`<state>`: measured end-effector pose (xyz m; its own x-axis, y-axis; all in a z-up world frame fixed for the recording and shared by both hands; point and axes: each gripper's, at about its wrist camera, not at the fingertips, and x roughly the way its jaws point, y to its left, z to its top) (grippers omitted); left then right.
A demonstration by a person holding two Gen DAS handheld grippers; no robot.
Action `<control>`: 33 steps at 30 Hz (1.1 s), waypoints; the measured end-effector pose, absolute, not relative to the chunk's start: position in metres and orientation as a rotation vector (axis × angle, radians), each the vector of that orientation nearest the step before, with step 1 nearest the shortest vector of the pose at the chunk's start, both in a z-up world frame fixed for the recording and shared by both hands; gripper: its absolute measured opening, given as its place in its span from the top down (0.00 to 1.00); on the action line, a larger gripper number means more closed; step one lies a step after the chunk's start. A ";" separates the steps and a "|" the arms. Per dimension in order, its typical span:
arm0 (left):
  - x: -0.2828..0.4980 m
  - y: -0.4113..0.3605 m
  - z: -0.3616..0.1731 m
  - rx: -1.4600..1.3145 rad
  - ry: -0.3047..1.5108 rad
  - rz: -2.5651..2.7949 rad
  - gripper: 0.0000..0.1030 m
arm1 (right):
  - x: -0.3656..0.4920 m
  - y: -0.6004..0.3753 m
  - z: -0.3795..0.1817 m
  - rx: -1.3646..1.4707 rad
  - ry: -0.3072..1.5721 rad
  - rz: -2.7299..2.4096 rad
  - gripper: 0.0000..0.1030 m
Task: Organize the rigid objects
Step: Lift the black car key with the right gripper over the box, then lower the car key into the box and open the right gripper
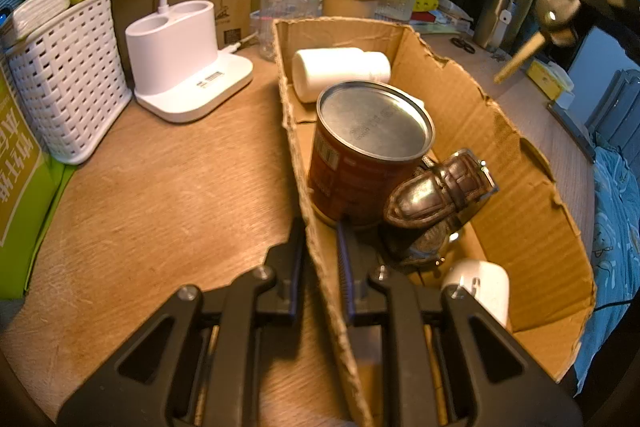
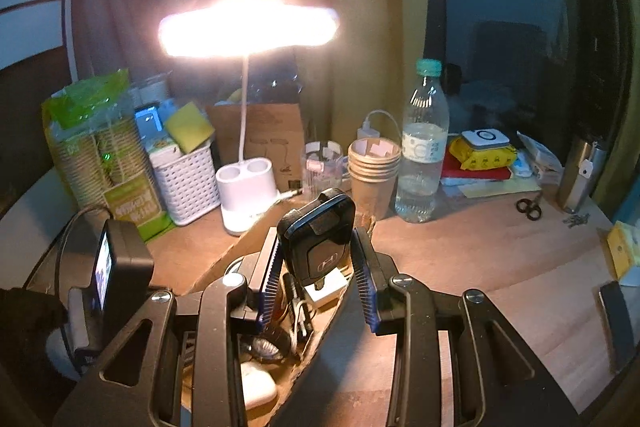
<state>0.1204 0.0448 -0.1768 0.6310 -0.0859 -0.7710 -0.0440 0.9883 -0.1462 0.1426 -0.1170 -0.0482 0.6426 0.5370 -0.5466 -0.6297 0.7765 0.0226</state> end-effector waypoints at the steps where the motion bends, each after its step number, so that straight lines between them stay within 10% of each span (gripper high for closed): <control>1: 0.120 0.045 -0.177 -0.156 0.889 -0.024 0.84 | 0.141 -0.116 -0.049 -0.181 0.569 0.673 0.64; 33: 0.120 0.044 -0.176 -0.151 0.887 -0.023 0.84 | 0.143 -0.092 -0.110 -0.299 0.767 0.721 0.64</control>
